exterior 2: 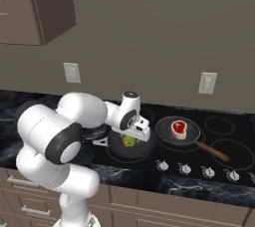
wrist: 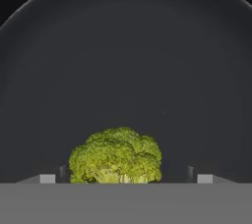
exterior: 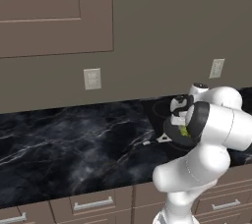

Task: Place both pans onto different burners. Then place the broccoli and the steak on different pans.

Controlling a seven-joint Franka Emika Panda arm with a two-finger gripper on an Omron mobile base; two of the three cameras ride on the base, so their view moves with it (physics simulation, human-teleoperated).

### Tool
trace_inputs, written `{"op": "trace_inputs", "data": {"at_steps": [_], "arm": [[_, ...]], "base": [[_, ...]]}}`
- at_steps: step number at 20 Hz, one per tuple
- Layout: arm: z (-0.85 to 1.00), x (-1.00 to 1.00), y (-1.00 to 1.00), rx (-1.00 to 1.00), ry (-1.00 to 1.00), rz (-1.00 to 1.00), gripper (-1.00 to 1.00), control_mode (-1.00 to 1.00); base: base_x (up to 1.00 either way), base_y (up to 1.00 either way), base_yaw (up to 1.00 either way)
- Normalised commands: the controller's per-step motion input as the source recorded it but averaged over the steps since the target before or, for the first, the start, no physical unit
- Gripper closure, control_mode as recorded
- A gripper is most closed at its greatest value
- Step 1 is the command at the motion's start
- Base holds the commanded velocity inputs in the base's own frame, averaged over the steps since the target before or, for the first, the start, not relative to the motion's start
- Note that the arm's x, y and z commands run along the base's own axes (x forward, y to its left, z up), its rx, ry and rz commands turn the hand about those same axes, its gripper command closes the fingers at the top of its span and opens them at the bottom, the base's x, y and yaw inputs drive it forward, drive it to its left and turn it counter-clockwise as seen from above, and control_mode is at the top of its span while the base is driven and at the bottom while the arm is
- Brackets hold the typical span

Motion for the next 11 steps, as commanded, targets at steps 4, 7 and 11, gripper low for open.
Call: {"op": "trace_inputs", "data": {"at_steps": [4, 7, 11], "arm": [[0.52, -0.08, -0.03, 0.00, -0.01, 0.00, -1.00, -1.00], [0.57, -0.21, -0.06, 0.00, -0.02, 0.00, -1.00, -1.00], [0.57, -0.39, -0.10, 0.00, -0.04, 0.00, -1.00, -1.00]], "base": [[0.00, 0.00, 0.00], [0.00, 0.00, 0.00], [0.00, 0.00, 0.00]]}}
